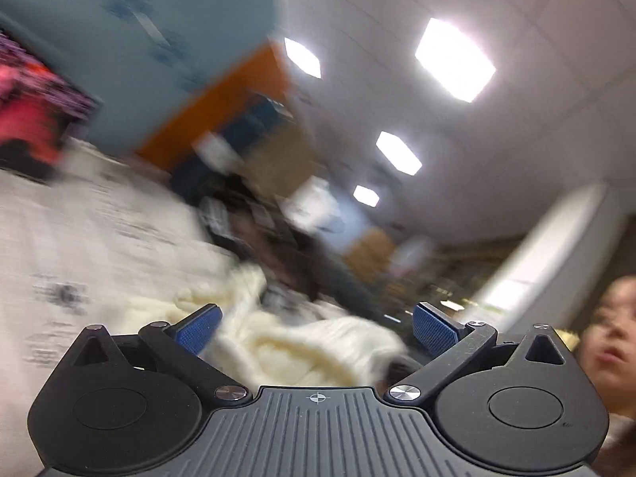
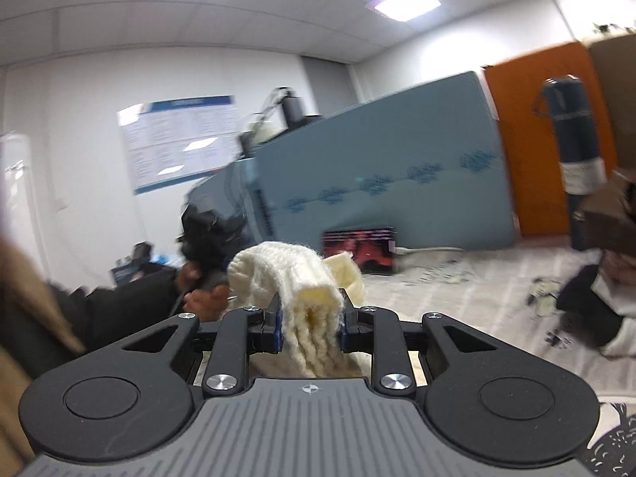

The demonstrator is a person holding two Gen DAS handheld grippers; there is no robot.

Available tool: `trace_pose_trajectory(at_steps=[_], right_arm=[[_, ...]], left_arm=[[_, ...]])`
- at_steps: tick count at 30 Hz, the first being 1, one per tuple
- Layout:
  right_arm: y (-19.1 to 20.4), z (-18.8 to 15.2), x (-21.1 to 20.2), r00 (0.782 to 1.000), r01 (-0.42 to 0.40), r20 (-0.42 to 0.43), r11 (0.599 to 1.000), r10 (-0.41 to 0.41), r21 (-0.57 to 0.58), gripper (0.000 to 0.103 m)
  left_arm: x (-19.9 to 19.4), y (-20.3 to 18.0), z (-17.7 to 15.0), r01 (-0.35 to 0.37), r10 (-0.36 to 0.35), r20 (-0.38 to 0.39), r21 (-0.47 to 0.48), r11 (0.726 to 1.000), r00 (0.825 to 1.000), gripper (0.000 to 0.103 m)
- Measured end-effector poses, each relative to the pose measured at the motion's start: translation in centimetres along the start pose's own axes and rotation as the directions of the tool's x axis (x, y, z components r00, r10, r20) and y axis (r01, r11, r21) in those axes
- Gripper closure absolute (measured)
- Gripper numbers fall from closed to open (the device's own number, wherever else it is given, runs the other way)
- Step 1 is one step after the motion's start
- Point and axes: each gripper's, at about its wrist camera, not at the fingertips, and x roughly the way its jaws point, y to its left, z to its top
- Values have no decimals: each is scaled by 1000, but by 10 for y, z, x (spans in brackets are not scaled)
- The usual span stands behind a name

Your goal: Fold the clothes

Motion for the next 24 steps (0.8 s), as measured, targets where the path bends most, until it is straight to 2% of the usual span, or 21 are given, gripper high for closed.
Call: trace_pose_trajectory(at_steps=[1,2,5,7,10,12,15,16,17,18,20,22,24], right_arm=[[0,0,-1,1000,-5,-3,1000,5,1,81],[0,0,-1,1000,-8,-5,1000,8,3,81],[-9,2,9,997,73,-38,996,-71,59,80],[-16,3,17,990,129,-63,987,-123,96,76],[-28,5,28,975,210,-109,963,-194,166,74],[-36,3,34,963,255,-143,943,-228,213,74],[-41,-1,35,951,294,-166,930,-261,221,74],[-41,0,36,949,301,-169,928,-267,220,74],[-41,0,37,946,308,-173,926,-274,220,73],[-41,2,39,942,320,-178,922,-285,218,73],[-40,5,42,936,337,-182,916,-302,216,73],[-39,9,48,927,359,-188,911,-324,204,73],[-40,11,51,919,381,-189,903,-346,200,73]], left_arm=[[6,0,-1,48,-48,-31,-5,999,998,0],[12,3,-2,62,-63,-68,-20,998,996,0],[29,19,-4,28,-42,-166,-86,996,985,0],[32,27,-1,24,-42,-167,-107,994,985,0],[21,23,4,-23,17,-83,-74,997,996,0],[12,18,7,-65,64,-12,-47,997,998,0],[-2,8,11,-135,134,85,-5,991,987,0],[-5,0,13,-189,185,115,18,982,976,0],[-8,-8,14,-251,243,144,39,967,959,0],[-8,-18,15,-330,316,167,63,942,934,0],[-6,-43,10,-485,455,204,133,864,867,0],[7,-63,-1,-622,582,225,219,752,782,0],[24,-81,-16,-731,692,247,310,607,679,0]])
